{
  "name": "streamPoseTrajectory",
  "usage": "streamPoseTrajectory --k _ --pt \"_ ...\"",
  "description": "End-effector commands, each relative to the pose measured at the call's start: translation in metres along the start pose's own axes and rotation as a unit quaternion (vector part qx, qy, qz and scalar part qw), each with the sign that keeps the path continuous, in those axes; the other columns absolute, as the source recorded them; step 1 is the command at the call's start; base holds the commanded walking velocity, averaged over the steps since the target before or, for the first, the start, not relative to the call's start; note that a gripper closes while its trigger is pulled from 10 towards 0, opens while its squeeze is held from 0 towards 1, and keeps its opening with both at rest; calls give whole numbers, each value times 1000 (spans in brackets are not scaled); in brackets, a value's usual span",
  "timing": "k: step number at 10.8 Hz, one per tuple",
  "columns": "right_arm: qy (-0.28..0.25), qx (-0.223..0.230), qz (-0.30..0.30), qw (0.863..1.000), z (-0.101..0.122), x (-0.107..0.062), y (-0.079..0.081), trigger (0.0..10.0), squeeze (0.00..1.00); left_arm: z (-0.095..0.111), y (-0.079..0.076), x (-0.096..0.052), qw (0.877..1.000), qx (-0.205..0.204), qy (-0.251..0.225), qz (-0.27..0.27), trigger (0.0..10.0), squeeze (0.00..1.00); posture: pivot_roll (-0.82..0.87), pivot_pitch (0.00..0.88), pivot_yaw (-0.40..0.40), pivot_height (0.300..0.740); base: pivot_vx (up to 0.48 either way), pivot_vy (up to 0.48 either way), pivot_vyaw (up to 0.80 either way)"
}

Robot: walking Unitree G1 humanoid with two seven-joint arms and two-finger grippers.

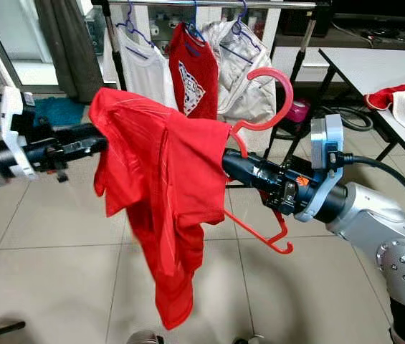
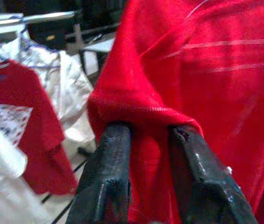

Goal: Hang hanger

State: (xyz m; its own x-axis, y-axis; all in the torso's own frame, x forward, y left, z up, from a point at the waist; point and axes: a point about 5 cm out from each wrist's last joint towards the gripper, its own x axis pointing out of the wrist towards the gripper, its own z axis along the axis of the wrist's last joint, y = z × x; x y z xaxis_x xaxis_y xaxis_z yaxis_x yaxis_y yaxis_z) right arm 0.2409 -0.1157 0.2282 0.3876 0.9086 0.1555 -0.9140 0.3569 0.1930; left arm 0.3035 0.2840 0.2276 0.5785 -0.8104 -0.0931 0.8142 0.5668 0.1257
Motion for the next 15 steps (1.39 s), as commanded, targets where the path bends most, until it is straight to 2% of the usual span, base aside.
streamPoseTrajectory --k 1,2,3,4,5,6,7,10,15 --pt "-8 -14 6 1000 5 1 2 10000 0 7 5 -4 1000 25 6 17 10000 1000 -62 26 22 740 0 0 0" --pt "-9 -12 7 1000 5 1 2 10000 0 9 6 -5 999 26 -6 27 10000 1000 -55 27 15 740 0 0 0" --pt "-9 -12 8 1000 5 1 2 10000 0 9 6 -4 999 23 -9 24 10000 812 -54 28 14 740 0 0 0" --pt "-9 -12 10 1000 5 2 1 10000 0 7 3 2 999 5 -31 15 10000 0 -54 28 14 740 0 0 0" --pt "-9 -12 10 1000 5 2 1 10000 0 7 3 4 999 -6 -44 13 10000 0 -54 28 14 740 0 0 0" --pt "-9 -12 10 1000 5 2 1 10000 0 4 3 7 999 -10 -43 11 4784 0 -54 28 14 740 0 0 0" --pt "-9 -12 11 1000 5 3 2 10000 0 1 3 12 999 -16 -42 8 196 0 -54 28 14 740 0 0 0" --pt "-10 -12 10 1000 5 3 2 10000 0 -6 5 18 999 -28 -25 10 0 0 -61 26 22 740 0 0 0" --pt "-11 -13 11 1000 5 4 2 10000 0 -8 9 18 999 -21 -27 26 0 0 -60 26 20 740 0 0 0"
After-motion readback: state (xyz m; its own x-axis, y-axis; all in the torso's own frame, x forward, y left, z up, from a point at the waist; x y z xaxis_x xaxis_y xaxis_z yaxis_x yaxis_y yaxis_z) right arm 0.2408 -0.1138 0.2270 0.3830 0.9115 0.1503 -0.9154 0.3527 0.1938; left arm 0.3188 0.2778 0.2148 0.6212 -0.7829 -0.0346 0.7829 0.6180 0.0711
